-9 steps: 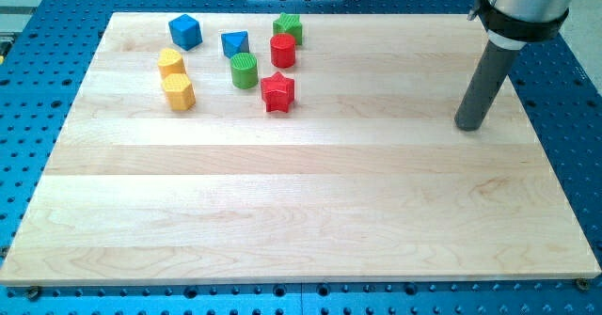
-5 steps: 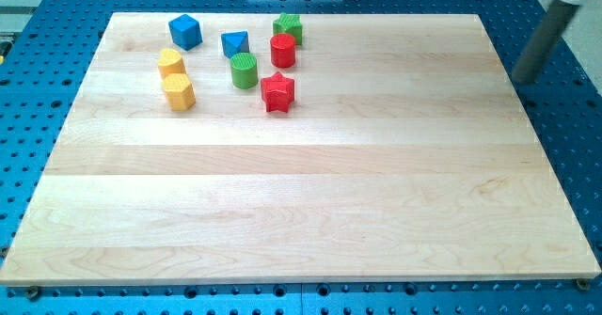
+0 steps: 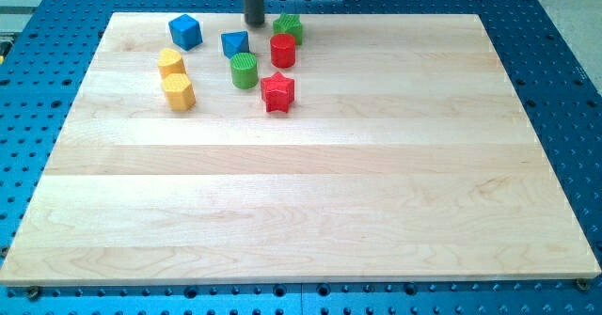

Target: Place the blue triangle diagonally to the top left green circle

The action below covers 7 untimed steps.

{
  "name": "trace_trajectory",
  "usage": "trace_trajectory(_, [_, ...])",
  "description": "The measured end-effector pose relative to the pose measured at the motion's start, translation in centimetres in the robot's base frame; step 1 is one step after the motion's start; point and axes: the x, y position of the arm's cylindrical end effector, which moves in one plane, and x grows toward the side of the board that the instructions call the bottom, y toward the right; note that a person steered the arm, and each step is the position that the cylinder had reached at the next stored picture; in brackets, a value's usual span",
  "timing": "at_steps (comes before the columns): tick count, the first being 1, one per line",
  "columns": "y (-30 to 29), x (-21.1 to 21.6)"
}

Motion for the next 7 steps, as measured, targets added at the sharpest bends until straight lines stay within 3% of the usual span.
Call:
trace_trajectory(3, [0.4, 4.8])
trace_trajectory(5, [-2.2, 5.3])
trace_trajectory(7, [-1.0, 0.1])
